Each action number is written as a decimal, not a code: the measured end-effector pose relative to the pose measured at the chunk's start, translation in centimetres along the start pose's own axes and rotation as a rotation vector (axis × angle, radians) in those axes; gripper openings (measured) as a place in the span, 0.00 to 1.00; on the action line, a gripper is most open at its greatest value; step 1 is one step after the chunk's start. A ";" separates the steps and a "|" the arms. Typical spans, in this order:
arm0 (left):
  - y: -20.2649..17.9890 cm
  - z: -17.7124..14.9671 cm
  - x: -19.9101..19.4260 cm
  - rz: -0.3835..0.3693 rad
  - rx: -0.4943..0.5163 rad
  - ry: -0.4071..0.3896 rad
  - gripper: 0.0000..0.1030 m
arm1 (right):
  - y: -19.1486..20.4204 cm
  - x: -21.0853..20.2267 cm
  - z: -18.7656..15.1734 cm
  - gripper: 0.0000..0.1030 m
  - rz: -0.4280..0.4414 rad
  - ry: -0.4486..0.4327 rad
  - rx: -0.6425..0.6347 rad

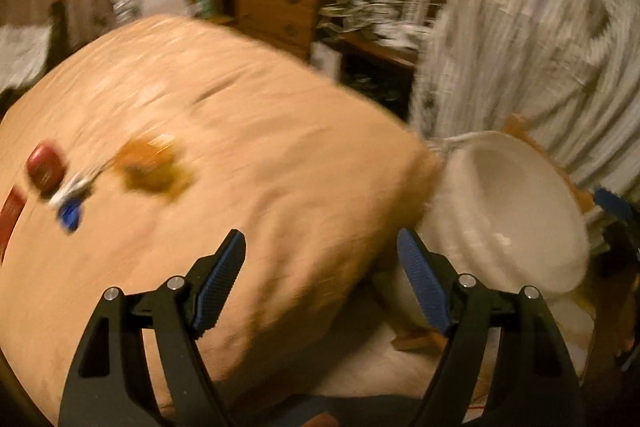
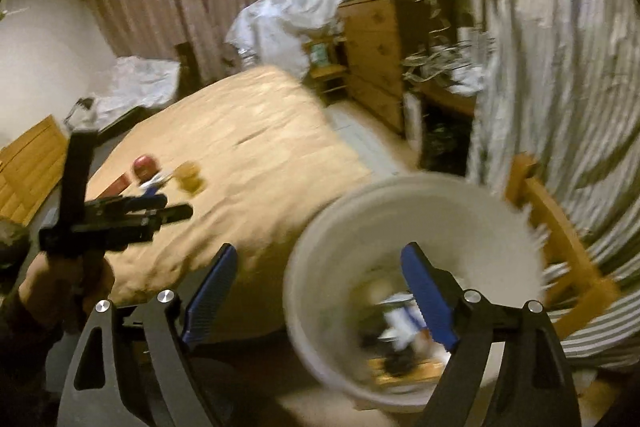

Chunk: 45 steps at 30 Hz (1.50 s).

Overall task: Collect trash
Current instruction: 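Return both tools over the bed toward the remaining trash, then grasp the blue bottle cap with the left tool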

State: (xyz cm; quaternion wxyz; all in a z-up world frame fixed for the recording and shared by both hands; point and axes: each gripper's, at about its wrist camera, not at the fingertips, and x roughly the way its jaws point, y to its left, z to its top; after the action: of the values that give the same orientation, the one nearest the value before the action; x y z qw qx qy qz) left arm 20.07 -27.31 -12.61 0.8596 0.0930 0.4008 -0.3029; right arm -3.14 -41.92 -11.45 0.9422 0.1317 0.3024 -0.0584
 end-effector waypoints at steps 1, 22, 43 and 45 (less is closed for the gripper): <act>1.7 -0.5 -0.1 0.023 -0.027 0.004 0.73 | 1.0 0.8 -0.5 0.82 0.020 0.014 0.000; 25.3 -2.7 1.0 0.301 -0.412 0.042 0.73 | 13.4 9.1 -1.3 0.85 0.170 0.109 -0.115; 29.0 -2.3 3.2 0.346 -0.430 0.025 0.37 | 17.2 17.1 -0.4 0.85 0.184 0.204 -0.194; 30.0 -3.9 2.2 0.329 -0.428 0.044 0.37 | 18.8 18.0 0.0 0.85 0.205 0.207 -0.240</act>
State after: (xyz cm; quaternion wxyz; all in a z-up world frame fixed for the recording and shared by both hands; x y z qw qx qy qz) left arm 36.52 -2.75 -19.33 0.8885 -0.0204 0.4537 -0.0656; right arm 14.99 -24.47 -18.01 0.9160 0.0537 0.3877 0.0881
